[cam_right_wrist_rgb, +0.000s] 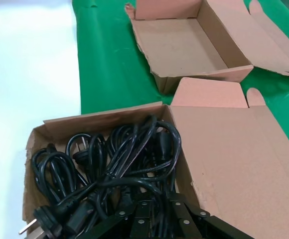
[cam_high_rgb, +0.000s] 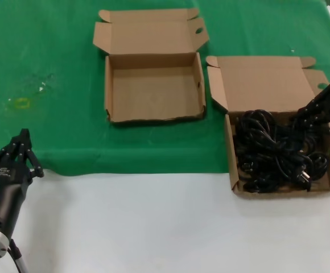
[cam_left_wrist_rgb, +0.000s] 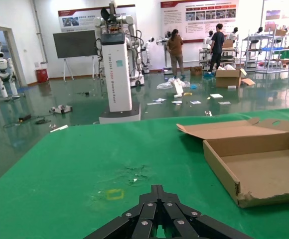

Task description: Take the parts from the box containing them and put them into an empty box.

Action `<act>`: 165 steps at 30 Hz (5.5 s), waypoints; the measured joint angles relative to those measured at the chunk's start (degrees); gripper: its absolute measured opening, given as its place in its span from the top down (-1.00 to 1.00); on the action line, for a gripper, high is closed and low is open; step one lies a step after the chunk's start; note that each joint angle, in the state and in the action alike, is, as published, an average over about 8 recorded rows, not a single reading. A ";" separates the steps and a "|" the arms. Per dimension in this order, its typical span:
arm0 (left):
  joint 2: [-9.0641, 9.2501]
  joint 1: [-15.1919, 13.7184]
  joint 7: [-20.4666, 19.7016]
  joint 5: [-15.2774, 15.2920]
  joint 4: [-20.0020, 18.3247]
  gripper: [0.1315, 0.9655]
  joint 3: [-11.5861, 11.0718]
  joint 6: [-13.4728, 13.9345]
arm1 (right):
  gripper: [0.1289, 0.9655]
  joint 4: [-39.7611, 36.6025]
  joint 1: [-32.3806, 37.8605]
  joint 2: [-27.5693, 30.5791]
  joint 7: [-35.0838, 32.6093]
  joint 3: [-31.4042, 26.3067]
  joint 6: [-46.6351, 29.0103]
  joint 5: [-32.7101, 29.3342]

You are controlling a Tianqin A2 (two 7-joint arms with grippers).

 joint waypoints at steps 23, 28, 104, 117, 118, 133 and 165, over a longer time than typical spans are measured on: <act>0.00 0.00 0.00 0.00 0.00 0.97 0.00 0.00 | 0.89 1.20 4.04 1.91 0.54 0.59 -4.22 -1.25; 0.00 0.00 0.00 0.00 0.00 0.97 0.00 0.00 | 0.89 1.33 6.31 1.71 -0.80 0.09 -4.01 -2.02; 0.00 0.00 -0.03 0.00 0.00 0.97 0.00 0.00 | 0.90 -0.71 3.98 -27.68 -35.89 4.51 25.02 0.81; 0.00 0.00 -0.03 0.02 0.00 0.97 0.00 0.00 | 0.90 -0.79 2.08 -28.50 -37.77 5.88 28.39 2.09; 0.00 0.00 -0.03 0.02 0.00 0.97 0.00 0.00 | 0.90 -0.79 1.95 -28.57 -38.16 6.07 28.45 2.29; 0.00 0.00 -0.02 0.02 0.00 0.97 0.00 0.00 | 0.80 -0.74 1.20 -28.91 -41.02 6.86 29.57 3.34; 0.00 0.00 -0.02 0.01 0.00 0.85 0.00 0.00 | -0.46 0.74 -0.54 -27.83 -38.01 7.92 29.24 4.24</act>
